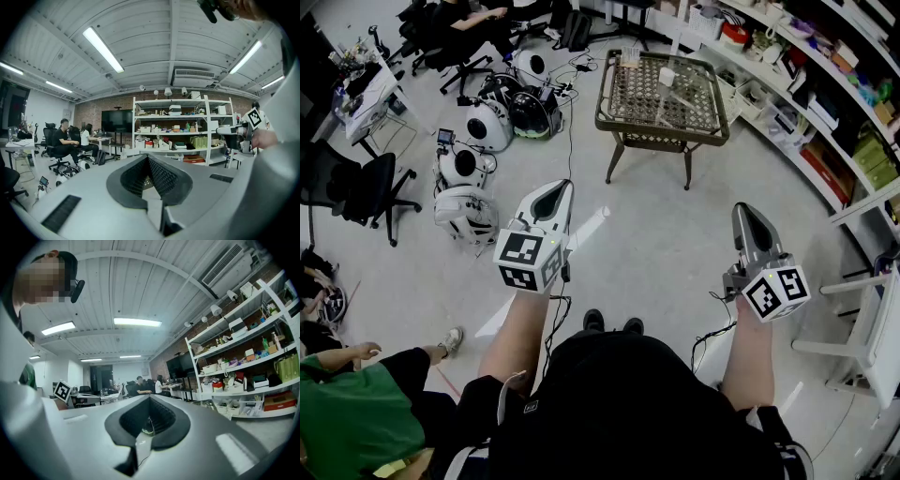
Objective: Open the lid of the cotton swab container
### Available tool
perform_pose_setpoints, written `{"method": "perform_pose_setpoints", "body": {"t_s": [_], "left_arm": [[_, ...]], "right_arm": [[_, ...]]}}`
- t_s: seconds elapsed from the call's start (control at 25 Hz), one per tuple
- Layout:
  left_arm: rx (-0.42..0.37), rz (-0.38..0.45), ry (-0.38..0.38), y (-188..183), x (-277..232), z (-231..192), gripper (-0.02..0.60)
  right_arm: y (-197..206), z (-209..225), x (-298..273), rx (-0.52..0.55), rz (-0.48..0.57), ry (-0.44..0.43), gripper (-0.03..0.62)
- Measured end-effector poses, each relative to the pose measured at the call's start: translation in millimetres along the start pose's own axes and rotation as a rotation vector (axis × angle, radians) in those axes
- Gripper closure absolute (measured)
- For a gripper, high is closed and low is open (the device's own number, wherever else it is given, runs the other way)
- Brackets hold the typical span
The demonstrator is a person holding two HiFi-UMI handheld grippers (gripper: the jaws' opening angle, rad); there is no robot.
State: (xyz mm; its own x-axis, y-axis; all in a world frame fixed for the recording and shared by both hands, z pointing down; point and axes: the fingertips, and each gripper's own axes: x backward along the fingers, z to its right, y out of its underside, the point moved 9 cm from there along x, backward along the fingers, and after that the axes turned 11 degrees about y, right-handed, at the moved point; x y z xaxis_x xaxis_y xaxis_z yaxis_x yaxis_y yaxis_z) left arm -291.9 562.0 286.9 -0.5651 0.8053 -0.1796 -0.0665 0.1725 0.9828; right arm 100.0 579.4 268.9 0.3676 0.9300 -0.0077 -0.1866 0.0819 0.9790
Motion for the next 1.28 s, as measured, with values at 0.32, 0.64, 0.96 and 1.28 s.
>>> {"method": "perform_pose_setpoints", "body": {"t_s": [0.32, 0.64, 0.96, 1.28], "left_arm": [[-0.002, -0.008, 0.006, 2, -3, 2, 0.577], [-0.013, -0.014, 0.000, 4, -11, 21, 0.577], [-0.006, -0.016, 0.006, 9, -25, 48, 0.577], [-0.001, -0.024, 0.028, 7, -47, 52, 0.577]], "right_arm": [[4, 1, 0, -0.008, -0.003, 0.001, 0.588], [4, 23, 16, -0.047, 0.023, -0.002, 0.586], [5, 51, 40, -0.063, 0.030, 0.012, 0.585], [9, 65, 36, -0.089, 0.006, 0.021, 0.585]]}}
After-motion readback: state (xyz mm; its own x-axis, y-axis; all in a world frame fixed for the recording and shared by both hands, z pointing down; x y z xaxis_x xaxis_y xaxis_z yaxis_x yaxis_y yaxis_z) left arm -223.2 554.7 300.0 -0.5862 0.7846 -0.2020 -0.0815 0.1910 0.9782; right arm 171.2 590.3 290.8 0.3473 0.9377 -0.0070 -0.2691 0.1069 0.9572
